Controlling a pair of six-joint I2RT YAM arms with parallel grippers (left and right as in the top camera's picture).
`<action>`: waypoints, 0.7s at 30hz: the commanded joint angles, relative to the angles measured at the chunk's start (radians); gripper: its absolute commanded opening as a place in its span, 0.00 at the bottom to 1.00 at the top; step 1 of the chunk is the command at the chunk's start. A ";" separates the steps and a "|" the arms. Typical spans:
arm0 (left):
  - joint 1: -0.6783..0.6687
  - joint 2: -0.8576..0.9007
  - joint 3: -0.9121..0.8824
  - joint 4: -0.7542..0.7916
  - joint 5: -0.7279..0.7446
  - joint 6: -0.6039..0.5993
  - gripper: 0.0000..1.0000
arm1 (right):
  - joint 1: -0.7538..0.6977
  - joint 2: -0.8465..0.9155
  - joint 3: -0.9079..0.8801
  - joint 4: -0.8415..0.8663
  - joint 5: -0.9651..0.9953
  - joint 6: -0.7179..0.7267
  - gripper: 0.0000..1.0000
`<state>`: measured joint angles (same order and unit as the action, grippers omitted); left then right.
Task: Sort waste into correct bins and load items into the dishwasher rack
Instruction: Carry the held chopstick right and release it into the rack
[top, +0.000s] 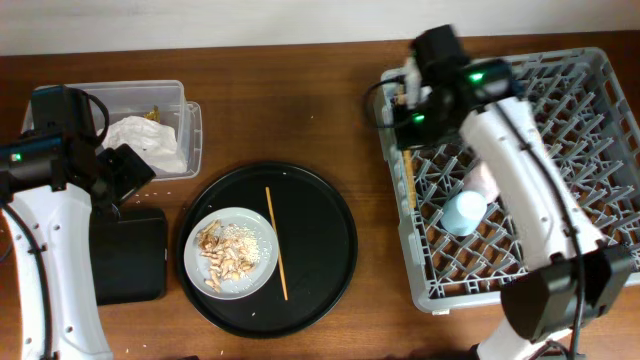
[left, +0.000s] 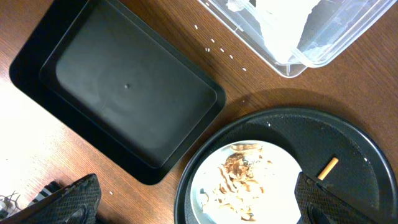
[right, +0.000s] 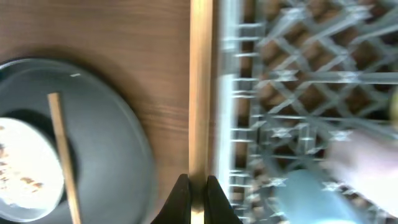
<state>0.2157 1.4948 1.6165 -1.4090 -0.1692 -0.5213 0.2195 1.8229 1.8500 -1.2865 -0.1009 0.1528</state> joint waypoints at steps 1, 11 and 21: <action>0.002 -0.008 0.000 0.002 -0.011 -0.013 0.99 | -0.076 0.024 -0.001 -0.003 0.004 -0.106 0.04; 0.002 -0.008 0.000 0.002 -0.011 -0.013 0.99 | -0.072 0.106 -0.002 0.039 0.000 -0.119 0.09; 0.002 -0.008 0.000 0.002 -0.011 -0.013 0.99 | -0.062 0.131 0.002 0.000 -0.085 -0.068 0.58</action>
<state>0.2157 1.4948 1.6165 -1.4094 -0.1692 -0.5213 0.1478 1.9770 1.8492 -1.2793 -0.1253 0.0452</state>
